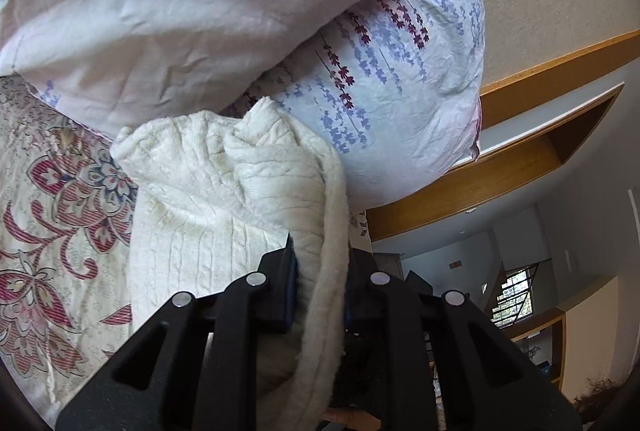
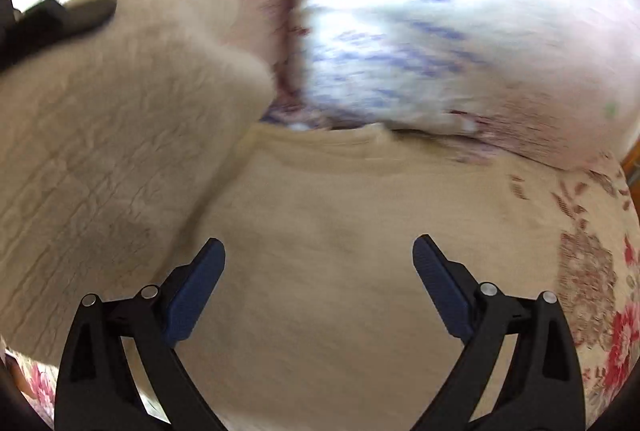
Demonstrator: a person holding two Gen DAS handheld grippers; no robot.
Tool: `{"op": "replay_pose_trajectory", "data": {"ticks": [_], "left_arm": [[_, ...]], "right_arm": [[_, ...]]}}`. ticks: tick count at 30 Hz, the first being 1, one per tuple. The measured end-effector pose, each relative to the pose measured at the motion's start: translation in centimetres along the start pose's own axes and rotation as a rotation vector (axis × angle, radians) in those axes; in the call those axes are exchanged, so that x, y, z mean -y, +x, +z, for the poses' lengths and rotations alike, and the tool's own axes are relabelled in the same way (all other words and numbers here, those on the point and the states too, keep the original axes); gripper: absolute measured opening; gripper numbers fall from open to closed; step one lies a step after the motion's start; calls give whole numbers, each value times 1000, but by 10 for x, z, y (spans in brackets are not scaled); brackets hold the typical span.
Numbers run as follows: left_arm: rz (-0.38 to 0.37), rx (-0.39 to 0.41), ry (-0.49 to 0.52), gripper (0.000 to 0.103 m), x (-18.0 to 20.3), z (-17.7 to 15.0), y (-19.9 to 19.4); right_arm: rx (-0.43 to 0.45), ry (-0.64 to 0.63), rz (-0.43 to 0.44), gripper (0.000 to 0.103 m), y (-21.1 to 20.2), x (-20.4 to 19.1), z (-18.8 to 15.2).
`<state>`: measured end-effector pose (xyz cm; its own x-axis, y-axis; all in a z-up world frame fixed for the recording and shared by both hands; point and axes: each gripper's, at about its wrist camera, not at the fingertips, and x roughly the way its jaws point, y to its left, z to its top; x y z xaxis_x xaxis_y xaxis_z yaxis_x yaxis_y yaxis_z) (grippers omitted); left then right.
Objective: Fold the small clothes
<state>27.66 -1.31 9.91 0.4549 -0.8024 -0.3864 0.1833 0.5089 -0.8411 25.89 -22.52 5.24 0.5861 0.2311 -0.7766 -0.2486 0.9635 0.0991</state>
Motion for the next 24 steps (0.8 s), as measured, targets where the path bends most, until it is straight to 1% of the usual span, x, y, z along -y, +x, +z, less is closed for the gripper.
{"op": "replay_pose_trajectory", "data": {"ticks": [4,8,11,13,14,15,16,17,18,19,20,21,22,23,24], "left_arm": [[-34,-71,-7,17,16,-1,47],[-23,-134,-13,17,26,-10,101],[-34,-219,-68,17,23,-27,143],[-28,-285,-104,19,19,-41,168],[-26,-318,-118,24,17,-48,179],[-42,-353,-133,28,16,-53,187],[-84,-385,-156,30,16,-58,191],[-132,-400,-171,34,18,-59,190],[-161,-397,-161,40,22,-58,184],[-170,-375,-132,56,27,-55,175],[-166,-336,-88,69,33,-50,162],[-145,-294,-39,72,37,-45,147],[-108,-256,14,75,41,-41,129],[-55,-217,67,77,44,-37,116],[14,-180,115,78,47,-35,103]], "right_arm": [[12,183,-40,97,-27,73,-18],[2,355,-84,97,-45,134,-40],[-7,455,-118,97,-55,165,-61],[-12,519,-118,97,-58,183,-71],[-13,548,-112,97,-59,192,-75],[-14,575,-99,97,-59,198,-78],[-13,598,-82,97,-59,202,-79],[-6,622,-63,97,-63,206,-83],[5,640,-38,96,-63,213,-83],[16,658,-7,95,-63,217,-83],[27,676,34,90,-64,221,-81],[39,693,83,87,-65,222,-79],[44,710,142,83,-64,225,-76],[44,725,207,76,-62,225,-72],[32,735,259,74,-59,226,-67]]}}
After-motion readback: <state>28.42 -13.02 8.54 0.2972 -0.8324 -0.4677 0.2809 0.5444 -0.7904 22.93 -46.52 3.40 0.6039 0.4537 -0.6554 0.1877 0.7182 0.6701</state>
